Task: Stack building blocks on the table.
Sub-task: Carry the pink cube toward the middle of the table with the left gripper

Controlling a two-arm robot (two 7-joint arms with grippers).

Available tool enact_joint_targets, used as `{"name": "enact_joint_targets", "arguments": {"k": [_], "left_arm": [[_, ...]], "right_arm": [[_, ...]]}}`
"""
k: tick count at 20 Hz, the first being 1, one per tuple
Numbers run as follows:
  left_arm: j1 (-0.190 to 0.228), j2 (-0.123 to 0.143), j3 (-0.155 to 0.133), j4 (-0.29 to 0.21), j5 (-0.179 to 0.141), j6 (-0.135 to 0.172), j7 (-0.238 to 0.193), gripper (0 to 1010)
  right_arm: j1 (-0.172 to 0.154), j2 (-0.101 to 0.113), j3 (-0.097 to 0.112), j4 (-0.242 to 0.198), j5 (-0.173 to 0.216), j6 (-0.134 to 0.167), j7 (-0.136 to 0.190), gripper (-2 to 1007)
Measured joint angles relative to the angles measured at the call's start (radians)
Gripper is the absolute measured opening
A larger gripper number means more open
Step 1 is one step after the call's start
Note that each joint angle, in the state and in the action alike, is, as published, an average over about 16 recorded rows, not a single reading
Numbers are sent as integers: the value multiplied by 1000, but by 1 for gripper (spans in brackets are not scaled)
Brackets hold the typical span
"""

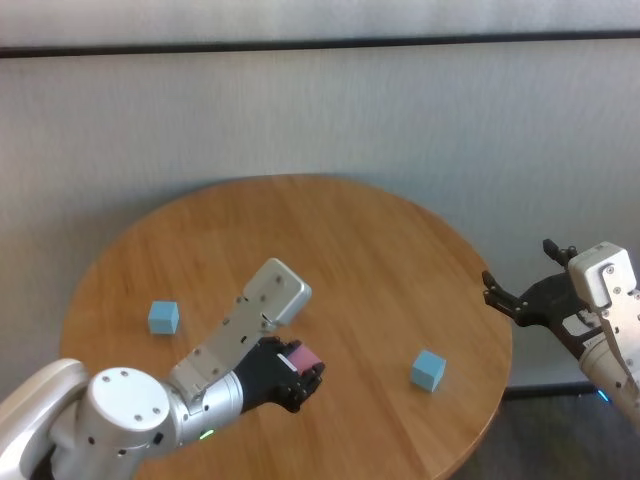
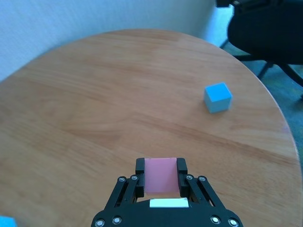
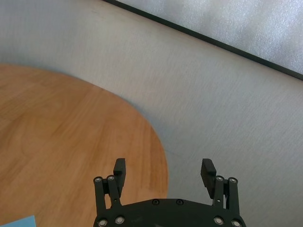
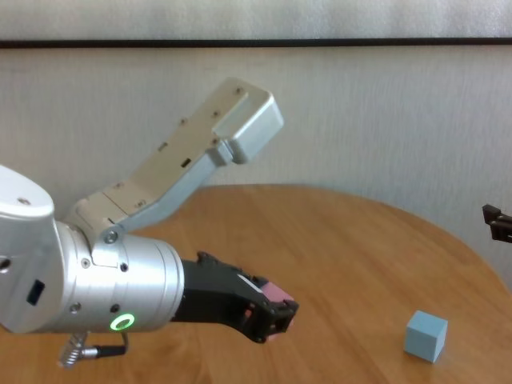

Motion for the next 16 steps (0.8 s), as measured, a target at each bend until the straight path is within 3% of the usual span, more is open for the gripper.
{"name": "enact_joint_targets", "arguments": {"k": [7,16], "left_arm": [[-18,-13,21,37,26,-6,-26,394],[-24,-15,25,53,40,-11,-31,394]], "right_arm": [[0,0,0,0,0,0,0,1001],[0,0,0,0,0,0,0,1001]]}}
